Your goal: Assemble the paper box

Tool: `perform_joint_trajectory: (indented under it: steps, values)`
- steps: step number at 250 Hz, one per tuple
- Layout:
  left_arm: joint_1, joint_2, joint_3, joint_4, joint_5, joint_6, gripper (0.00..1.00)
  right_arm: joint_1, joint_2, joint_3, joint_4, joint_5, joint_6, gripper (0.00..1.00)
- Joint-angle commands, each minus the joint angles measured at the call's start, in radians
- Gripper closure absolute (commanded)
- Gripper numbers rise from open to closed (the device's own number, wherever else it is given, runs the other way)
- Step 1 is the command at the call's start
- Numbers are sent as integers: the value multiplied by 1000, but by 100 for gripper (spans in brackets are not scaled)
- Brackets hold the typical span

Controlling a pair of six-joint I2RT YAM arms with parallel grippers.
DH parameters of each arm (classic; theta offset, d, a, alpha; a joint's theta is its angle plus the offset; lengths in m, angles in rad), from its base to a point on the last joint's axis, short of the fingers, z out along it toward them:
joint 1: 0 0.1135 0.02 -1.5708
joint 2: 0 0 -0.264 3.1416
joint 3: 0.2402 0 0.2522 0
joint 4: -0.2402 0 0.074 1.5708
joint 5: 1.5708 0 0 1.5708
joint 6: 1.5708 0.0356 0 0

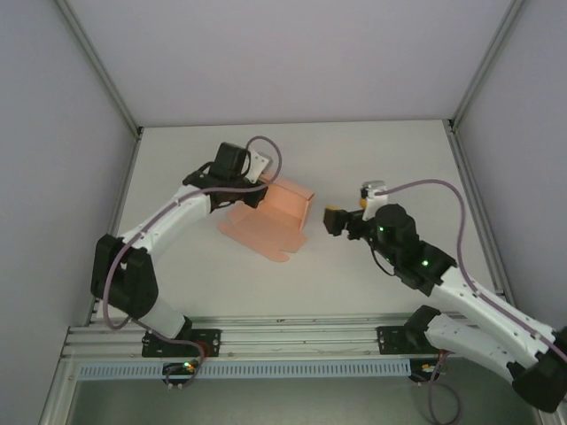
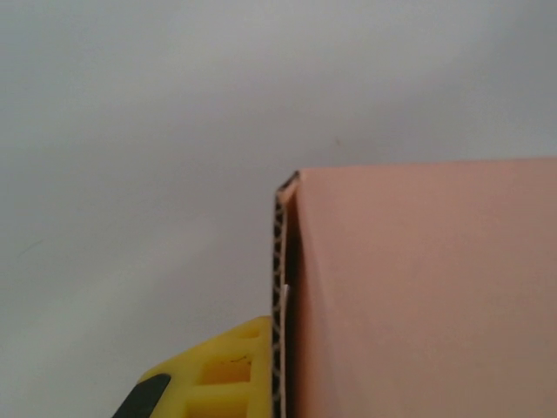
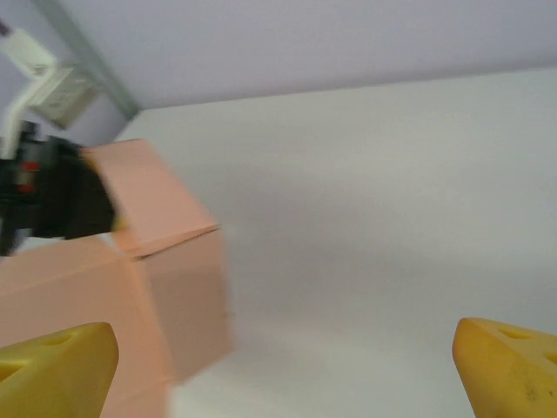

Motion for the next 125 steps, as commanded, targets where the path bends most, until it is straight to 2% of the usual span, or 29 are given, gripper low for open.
perform_joint_trajectory:
  steps: [1, 29, 52, 75, 125]
  values:
    - [-17, 92, 113, -315, 63, 289, 100, -67, -70, -44, -244, 46, 82, 0]
    - [-66, 201, 223, -457, 7, 432, 100, -133, -120, -69, -318, 16, 92, 0]
    - [-144, 279, 285, -544, -112, 511, 100, -173, -130, -81, -346, -11, 90, 0]
    - [-212, 355, 330, -573, -251, 546, 100, -195, -119, -87, -354, -36, 85, 0]
    - [-252, 539, 477, -615, -379, 523, 100, -217, -75, -98, -327, -68, 76, 0]
